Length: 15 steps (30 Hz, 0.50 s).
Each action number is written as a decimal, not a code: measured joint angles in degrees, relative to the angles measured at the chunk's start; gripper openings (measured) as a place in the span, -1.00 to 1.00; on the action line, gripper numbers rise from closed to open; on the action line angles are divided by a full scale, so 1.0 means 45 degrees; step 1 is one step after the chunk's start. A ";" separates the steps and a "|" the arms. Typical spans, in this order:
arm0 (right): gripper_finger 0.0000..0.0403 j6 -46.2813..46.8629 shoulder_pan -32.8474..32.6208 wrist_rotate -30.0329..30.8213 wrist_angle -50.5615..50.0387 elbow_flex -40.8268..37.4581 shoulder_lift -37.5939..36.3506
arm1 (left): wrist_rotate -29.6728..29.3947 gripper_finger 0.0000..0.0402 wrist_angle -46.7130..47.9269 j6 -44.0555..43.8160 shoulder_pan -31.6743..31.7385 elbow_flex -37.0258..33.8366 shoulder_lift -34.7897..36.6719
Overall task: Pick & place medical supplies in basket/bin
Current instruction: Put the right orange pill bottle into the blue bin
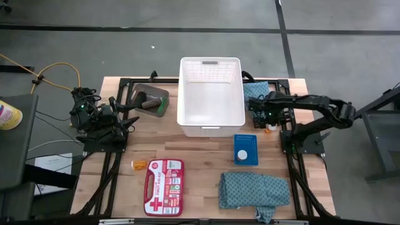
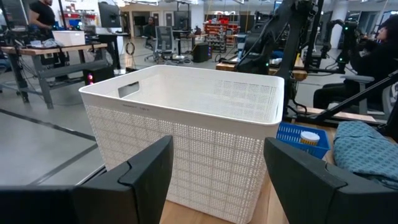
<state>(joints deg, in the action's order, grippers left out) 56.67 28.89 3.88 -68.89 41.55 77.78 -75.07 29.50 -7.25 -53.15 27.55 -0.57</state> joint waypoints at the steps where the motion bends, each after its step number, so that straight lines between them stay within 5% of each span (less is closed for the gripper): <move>1: 0.35 -0.0050 0.0020 0.0005 0.0180 -0.0128 0.0000 | 0.0000 0.20 0.0001 -0.0017 0.0000 0.0000 0.0002; 15: 0.35 -0.0253 0.0028 -0.0240 0.0801 -0.0711 0.0000 | 0.0000 0.20 0.0005 0.0031 0.0000 0.0000 0.0002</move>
<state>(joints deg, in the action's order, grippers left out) 55.53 29.02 2.80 -65.29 38.35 77.78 -75.07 29.52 -7.11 -53.15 27.55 -0.56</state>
